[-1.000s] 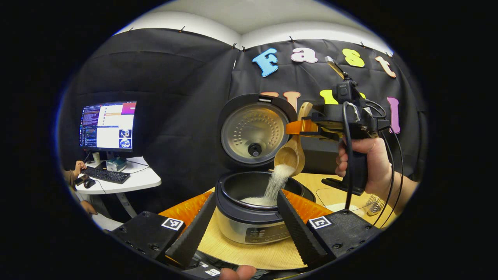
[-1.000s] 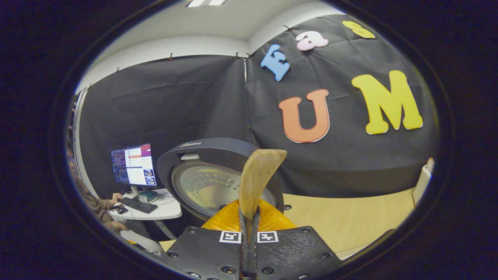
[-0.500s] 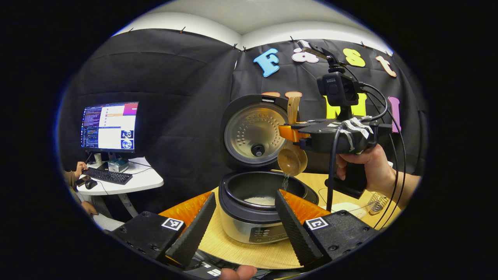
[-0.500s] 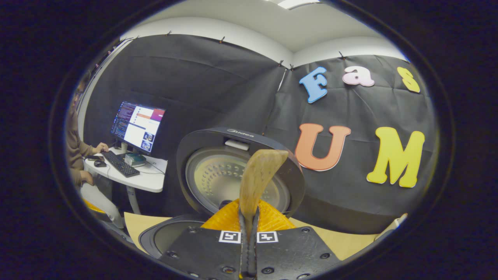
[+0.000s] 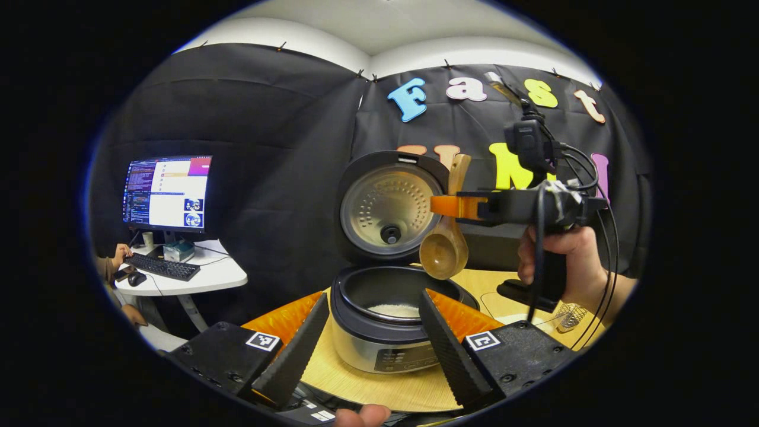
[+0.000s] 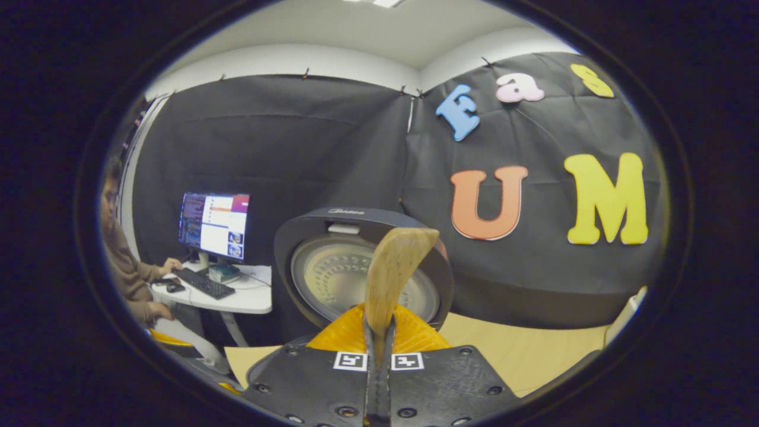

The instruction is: Close the left gripper, press the button to open the rice cooker; take a wooden spoon from the chopstick holder with the right hand, scoop a spoonful of rice and pour it into the rice cooker, then put the wooden spoon back into the chopstick holder.

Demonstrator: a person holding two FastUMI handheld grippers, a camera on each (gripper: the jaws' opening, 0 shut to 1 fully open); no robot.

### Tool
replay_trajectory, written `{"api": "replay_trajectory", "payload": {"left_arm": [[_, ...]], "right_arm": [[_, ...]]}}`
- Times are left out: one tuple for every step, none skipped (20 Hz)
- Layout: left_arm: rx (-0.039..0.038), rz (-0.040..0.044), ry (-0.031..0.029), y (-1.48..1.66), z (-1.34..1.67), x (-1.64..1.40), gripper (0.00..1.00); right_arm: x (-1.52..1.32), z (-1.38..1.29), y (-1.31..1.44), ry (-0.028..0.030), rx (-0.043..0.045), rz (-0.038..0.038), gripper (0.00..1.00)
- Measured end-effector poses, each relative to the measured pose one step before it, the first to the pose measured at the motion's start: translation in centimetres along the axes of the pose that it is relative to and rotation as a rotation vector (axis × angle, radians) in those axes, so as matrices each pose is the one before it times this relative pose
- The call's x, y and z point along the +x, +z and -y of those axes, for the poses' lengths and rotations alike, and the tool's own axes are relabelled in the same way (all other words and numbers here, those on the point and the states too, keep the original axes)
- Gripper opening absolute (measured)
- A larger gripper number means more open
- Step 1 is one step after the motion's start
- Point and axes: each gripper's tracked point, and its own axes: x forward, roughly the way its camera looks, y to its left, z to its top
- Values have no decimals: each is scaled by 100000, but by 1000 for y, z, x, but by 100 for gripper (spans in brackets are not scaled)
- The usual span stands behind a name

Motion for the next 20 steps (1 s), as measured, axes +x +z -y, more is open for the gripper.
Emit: {"api": "replay_trajectory", "payload": {"left_arm": [[-98,430,-287,115,246,-102,98],[-402,278,-771,28,717,-10,98],[-308,391,-730,161,575,-38,98],[-102,383,-902,248,684,-15,98],[127,467,-966,157,690,-107,98],[465,739,-514,221,498,28,98],[434,898,134,202,382,-12,98],[639,977,-184,104,410,96,98],[765,564,-824,97,633,138,98],[1075,503,-889,88,781,-43,98],[1403,518,-370,55,559,76,98],[1439,191,-369,-68,289,21,98],[1362,104,-756,35,595,11,97],[896,438,-923,50,696,116,98],[739,192,-1022,-2,545,39,98],[513,359,-762,89,579,-82,98],[451,368,-894,7,442,25,98],[353,278,-1038,36,502,-22,98],[551,101,-751,59,342,-54,98],[761,-62,-449,4,245,-32,98]], "right_arm": [[-717,613,511,479,5979,317,0],[-1072,809,467,313,6464,402,0],[-1670,1078,277,-487,6048,170,0],[-1041,1415,481,-1274,5434,-51,0],[-1208,1627,266,-1722,4543,-408,0],[-1231,1579,361,-1729,3399,619,0],[-1564,2162,628,-3583,3120,1047,0],[-1285,2364,510,-4098,1179,1244,0],[-1206,2274,559,-3876,422,1640,0],[-1158,2200,603,-3546,618,1793,0],[-1721,2608,738,-4222,876,2178,0],[-1361,2957,570,-5366,712,2597,0],[-870,2787,552,-5600,-28,1663,0],[-693,2390,322,-4580,-332,913,1],[-711,2568,215,-4706,-49,769,0],[-445,2072,361,-3708,498,876,0],[-331,1926,349,-3471,450,942,0],[-269,1784,211,-3486,-353,1000,0],[-148,1593,126,-3559,-1354,1335,0],[-156,1333,-117,-3428,-1864,1012,0]]}}
